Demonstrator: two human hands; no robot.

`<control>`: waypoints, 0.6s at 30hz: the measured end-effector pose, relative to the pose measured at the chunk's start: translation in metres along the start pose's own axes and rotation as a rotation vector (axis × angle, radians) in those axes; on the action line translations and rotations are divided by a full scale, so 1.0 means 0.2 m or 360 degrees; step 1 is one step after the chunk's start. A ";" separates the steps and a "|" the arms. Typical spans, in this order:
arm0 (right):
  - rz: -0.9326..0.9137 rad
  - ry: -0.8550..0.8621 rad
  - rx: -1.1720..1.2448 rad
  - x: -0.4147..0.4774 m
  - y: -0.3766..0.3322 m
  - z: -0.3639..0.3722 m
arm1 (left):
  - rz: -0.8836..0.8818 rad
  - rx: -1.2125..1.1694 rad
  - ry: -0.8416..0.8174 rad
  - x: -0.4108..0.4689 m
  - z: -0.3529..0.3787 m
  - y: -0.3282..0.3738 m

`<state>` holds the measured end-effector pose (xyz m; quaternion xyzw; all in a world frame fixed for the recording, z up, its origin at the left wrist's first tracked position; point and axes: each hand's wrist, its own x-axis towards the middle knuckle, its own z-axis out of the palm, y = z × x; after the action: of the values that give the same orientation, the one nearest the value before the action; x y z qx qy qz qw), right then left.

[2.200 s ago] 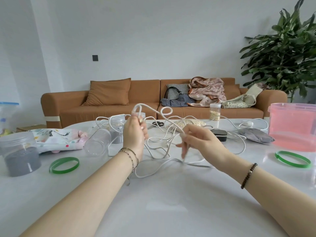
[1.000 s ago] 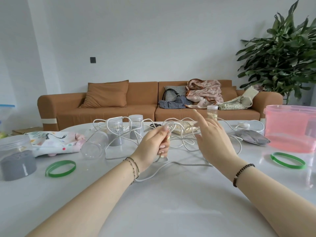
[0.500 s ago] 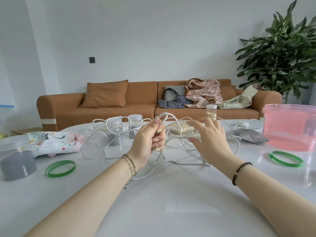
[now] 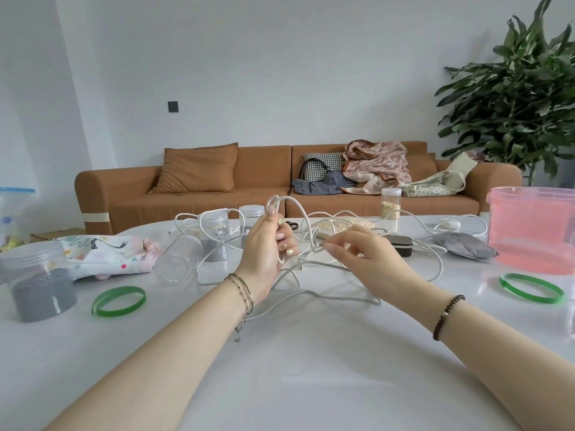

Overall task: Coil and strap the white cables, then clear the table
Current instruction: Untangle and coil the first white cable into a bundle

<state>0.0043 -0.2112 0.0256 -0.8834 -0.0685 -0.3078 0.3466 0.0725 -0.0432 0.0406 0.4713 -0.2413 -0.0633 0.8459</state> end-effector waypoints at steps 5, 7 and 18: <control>-0.0027 0.0175 0.0143 0.00 0.00 -0.03 | 0.0020 0.0309 0.0081 0.00 -0.01 -0.04; -0.0058 0.0146 0.0178 0.00 -0.01 -0.03 | -0.0027 0.0332 0.0086 -0.01 0.00 -0.04; -0.0194 0.0163 0.0042 -0.02 -0.02 -0.02 | -0.0257 0.0109 -0.0096 -0.05 0.03 0.01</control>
<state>-0.0018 -0.2115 0.0280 -0.8561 -0.1084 -0.3722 0.3418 0.0615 -0.0432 0.0410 0.5157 -0.2299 -0.1374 0.8139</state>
